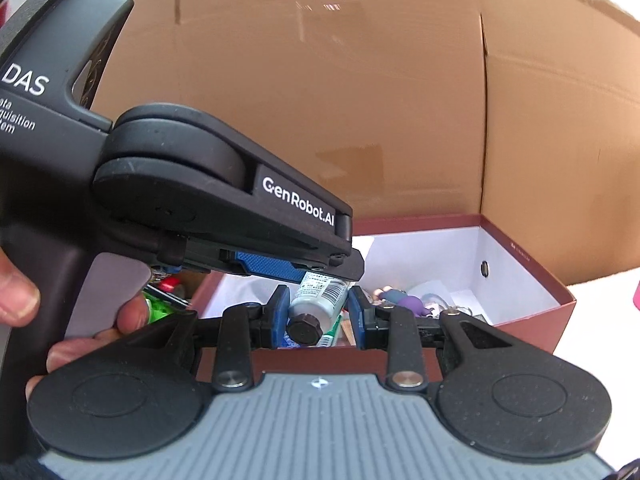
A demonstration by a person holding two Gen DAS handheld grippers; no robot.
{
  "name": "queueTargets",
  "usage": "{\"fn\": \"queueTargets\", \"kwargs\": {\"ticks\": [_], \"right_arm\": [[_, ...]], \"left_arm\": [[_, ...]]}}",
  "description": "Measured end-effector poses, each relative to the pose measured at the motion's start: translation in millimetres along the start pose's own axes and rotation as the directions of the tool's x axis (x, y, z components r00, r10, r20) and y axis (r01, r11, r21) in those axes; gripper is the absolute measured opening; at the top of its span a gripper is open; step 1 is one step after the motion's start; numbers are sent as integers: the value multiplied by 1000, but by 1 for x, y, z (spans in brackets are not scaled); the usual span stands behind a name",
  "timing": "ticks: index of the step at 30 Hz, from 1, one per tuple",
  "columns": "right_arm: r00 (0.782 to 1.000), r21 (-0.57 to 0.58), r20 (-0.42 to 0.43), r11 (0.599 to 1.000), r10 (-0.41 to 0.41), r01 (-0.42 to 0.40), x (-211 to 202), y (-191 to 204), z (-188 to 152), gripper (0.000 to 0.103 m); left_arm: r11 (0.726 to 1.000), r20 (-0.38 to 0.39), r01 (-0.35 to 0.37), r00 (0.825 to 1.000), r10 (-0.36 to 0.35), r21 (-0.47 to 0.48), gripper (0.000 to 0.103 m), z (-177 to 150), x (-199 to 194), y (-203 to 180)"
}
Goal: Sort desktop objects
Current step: 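Carry the white tube over the red box and open both tools to release it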
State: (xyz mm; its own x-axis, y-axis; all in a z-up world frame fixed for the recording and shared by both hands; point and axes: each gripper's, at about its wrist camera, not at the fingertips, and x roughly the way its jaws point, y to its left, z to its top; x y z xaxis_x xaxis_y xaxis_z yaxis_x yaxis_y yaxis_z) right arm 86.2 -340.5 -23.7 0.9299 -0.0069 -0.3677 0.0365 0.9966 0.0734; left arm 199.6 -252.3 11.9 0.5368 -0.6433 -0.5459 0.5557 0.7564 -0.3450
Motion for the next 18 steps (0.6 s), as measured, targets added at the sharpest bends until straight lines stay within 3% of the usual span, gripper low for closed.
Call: {"fn": "queueTargets", "kwargs": {"ticks": [10, 11, 12, 14, 15, 16, 18], "right_arm": [[995, 27, -92, 999, 27, -25, 57, -16, 3, 31], [994, 13, -107, 1000, 27, -26, 60, -15, 3, 32], [992, -9, -122, 1000, 26, -27, 62, -14, 3, 39], [992, -60, -128, 998, 0, -7, 63, -9, 1, 58], [993, -77, -116, 997, -17, 9, 62, -7, 1, 62], [994, -88, -111, 996, -24, 14, 60, -6, 0, 63], [994, -80, -101, 997, -28, 20, 58, -6, -1, 78]], "left_arm": [[999, -68, -45, 997, 43, -21, 36, 13, 42, 22], [999, -69, -37, 997, 34, -33, 48, 14, 42, 25], [999, -65, -28, 998, 25, -44, 66, 14, 40, 27], [998, -41, 23, 999, -25, -60, 83, 13, 34, 31], [997, -34, 36, 999, -38, -65, 91, 13, 30, 32], [997, -28, 40, 999, -42, -68, 93, 13, 27, 33], [997, -21, 41, 999, -42, -58, 95, 12, 21, 32]]}}
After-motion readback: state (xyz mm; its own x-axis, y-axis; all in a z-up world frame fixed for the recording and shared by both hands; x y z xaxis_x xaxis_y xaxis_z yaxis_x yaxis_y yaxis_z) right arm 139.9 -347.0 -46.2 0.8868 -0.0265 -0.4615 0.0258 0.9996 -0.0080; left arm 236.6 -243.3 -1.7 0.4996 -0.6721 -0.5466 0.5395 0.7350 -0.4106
